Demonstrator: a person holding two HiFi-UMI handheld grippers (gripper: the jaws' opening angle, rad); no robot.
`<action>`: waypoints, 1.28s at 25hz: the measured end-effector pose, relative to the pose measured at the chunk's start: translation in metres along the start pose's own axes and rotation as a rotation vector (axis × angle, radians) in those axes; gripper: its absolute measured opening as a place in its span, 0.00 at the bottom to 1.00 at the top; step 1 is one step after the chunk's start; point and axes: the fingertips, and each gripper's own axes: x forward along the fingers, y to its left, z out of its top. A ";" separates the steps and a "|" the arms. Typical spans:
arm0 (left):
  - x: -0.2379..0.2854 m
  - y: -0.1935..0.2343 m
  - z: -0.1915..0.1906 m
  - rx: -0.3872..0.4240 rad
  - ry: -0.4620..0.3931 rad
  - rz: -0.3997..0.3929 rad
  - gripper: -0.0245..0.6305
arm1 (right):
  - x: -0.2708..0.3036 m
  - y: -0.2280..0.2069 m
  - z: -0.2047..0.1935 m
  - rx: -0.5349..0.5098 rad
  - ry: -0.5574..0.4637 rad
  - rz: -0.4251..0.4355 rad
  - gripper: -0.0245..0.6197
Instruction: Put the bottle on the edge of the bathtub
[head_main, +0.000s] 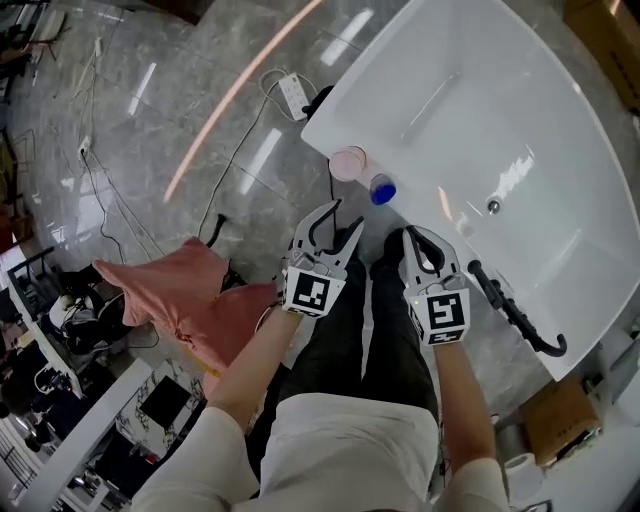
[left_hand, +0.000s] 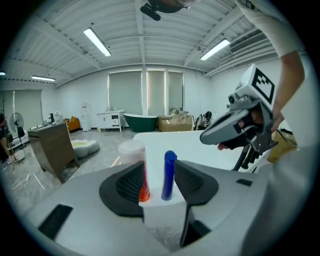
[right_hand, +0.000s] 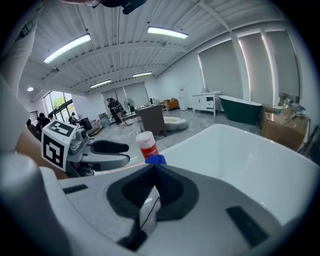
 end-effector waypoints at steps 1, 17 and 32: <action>-0.009 0.002 0.014 -0.011 -0.004 0.005 0.32 | -0.008 0.002 0.013 0.000 -0.003 -0.004 0.04; -0.123 0.034 0.192 -0.130 -0.063 0.054 0.20 | -0.124 0.033 0.175 -0.055 -0.084 0.004 0.04; -0.231 0.027 0.321 -0.104 -0.157 0.055 0.07 | -0.241 0.071 0.283 -0.061 -0.231 -0.029 0.04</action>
